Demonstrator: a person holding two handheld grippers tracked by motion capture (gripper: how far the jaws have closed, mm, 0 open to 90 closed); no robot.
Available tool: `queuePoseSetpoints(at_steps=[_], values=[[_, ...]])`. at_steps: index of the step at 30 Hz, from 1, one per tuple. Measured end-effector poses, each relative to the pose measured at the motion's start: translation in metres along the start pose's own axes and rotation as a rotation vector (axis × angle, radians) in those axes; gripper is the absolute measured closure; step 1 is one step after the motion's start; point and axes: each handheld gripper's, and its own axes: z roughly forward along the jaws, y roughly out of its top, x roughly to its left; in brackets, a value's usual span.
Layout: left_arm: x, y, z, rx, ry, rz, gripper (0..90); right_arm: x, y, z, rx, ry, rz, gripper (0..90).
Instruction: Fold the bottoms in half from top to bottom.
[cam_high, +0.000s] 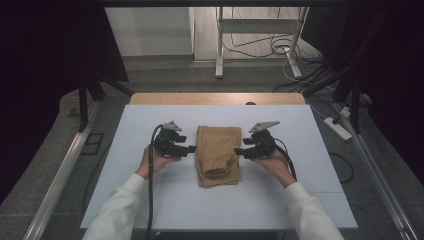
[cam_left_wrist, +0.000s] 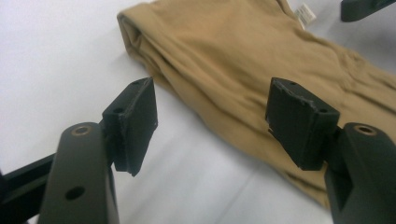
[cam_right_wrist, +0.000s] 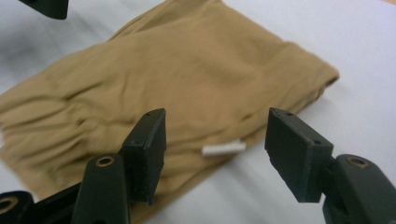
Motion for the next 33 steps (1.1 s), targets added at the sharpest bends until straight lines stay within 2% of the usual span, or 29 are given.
queuePoseSetpoints(at_steps=[10, 12, 15, 21, 25, 33], values=[[-0.015, -0.028, -0.018, 0.008, 0.009, 0.007, 32.9, 0.012, -0.024, -0.029, 0.002, -0.005, -0.012, 38.8], [-0.017, -0.033, -0.02, 0.008, -0.001, -0.004, 32.9, 0.016, -0.031, -0.036, 0.004, -0.004, -0.016, 38.8], [-0.021, -0.041, -0.022, 0.021, 0.0, 0.004, 32.8, 0.019, -0.041, -0.043, 0.016, -0.011, -0.027, 38.8], [-0.027, -0.056, -0.03, 0.026, 0.003, -0.003, 32.3, 0.024, -0.065, -0.056, 0.037, -0.014, -0.012, 38.4], [-0.031, -0.073, -0.035, 0.033, 0.011, -0.017, 32.3, 0.028, -0.081, -0.065, 0.039, -0.017, -0.003, 38.3], [-0.041, -0.095, -0.049, 0.039, 0.023, -0.023, 31.7, 0.026, -0.096, -0.079, 0.035, -0.025, 0.014, 38.3]])
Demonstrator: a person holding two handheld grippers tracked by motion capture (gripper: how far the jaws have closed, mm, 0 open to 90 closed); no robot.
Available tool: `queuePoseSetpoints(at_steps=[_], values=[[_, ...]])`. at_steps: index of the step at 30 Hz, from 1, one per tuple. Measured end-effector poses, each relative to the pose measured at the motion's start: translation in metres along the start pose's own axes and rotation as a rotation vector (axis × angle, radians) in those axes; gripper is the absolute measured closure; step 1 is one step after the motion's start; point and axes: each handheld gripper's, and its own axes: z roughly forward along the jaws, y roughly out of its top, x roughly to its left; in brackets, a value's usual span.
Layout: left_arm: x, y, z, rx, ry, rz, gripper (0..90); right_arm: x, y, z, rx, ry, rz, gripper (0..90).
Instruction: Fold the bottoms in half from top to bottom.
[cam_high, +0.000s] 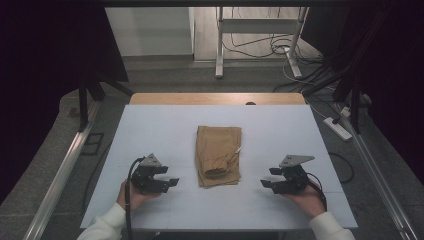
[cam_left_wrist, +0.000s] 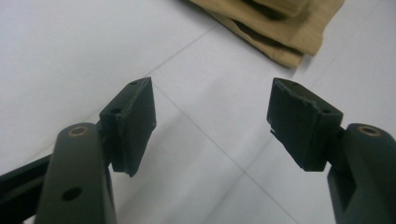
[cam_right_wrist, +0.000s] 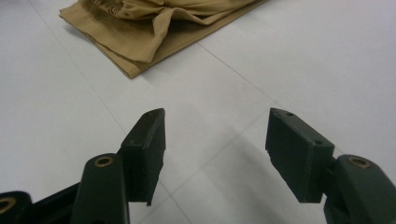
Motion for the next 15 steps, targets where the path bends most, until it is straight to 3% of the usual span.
queuePoseSetpoints(at_steps=[15], values=[[0.0, -0.014, -0.012, -0.021, 0.001, -0.028, 30.8, -0.002, -0.01, -0.009, -0.014, 0.001, 0.009, 37.7]])
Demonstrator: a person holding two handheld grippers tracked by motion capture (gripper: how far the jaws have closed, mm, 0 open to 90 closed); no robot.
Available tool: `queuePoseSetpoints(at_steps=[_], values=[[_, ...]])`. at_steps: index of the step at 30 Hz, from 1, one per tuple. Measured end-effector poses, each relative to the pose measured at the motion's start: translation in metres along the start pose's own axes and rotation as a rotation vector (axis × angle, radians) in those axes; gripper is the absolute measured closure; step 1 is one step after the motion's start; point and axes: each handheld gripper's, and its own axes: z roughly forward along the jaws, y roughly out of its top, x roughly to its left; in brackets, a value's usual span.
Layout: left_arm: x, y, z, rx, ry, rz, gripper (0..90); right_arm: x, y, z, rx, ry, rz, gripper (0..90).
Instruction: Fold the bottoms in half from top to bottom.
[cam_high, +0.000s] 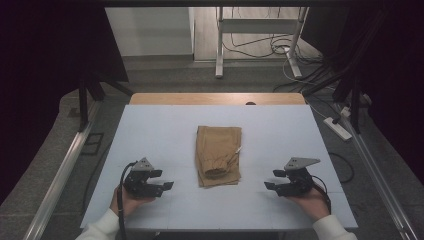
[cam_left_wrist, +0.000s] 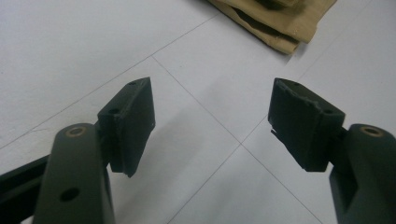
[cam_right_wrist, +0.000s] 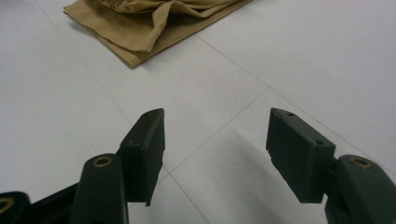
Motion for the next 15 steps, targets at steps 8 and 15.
queuePoseSetpoints(at_steps=[8, 15], values=[[-0.001, 0.0007, 0.0007, 0.003, 0.0, 0.007, 30.7, 0.0009, 0.0002, 0.0003, -0.003, 0.009, 0.0, 37.6], [-0.0018, 0.0012, 0.0014, 0.002, -0.001, 0.009, 30.7, 0.0012, 0.0004, 0.0006, -0.005, 0.011, -0.006, 37.6]])
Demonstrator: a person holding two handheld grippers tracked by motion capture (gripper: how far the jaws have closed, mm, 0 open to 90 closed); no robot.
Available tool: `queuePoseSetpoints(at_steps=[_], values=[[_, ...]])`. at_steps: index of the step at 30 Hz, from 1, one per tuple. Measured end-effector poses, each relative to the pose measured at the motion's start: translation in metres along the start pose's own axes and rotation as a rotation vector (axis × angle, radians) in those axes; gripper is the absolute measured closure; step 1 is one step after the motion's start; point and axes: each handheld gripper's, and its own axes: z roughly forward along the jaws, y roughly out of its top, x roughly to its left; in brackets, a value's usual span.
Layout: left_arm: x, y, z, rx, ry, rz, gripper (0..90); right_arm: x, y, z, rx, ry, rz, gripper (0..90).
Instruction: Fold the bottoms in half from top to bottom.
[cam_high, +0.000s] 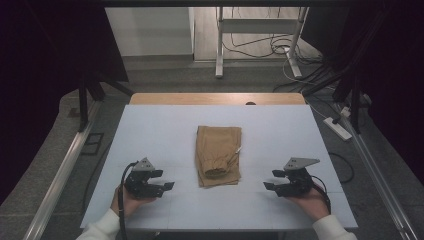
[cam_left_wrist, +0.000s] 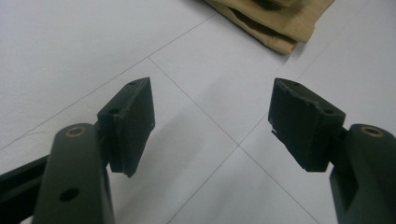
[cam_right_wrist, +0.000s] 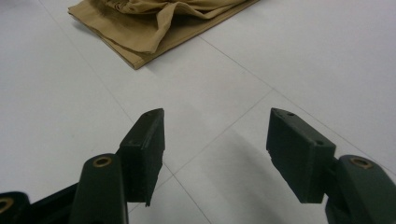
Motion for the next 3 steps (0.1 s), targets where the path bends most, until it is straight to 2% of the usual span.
queuePoseSetpoints(at_steps=[3], values=[[-0.0001, 0.0003, 0.0004, 0.001, 0.001, 0.002, 30.6, -0.0001, 0.0001, 0.0001, 0.001, 0.0, -0.001, 37.5]])
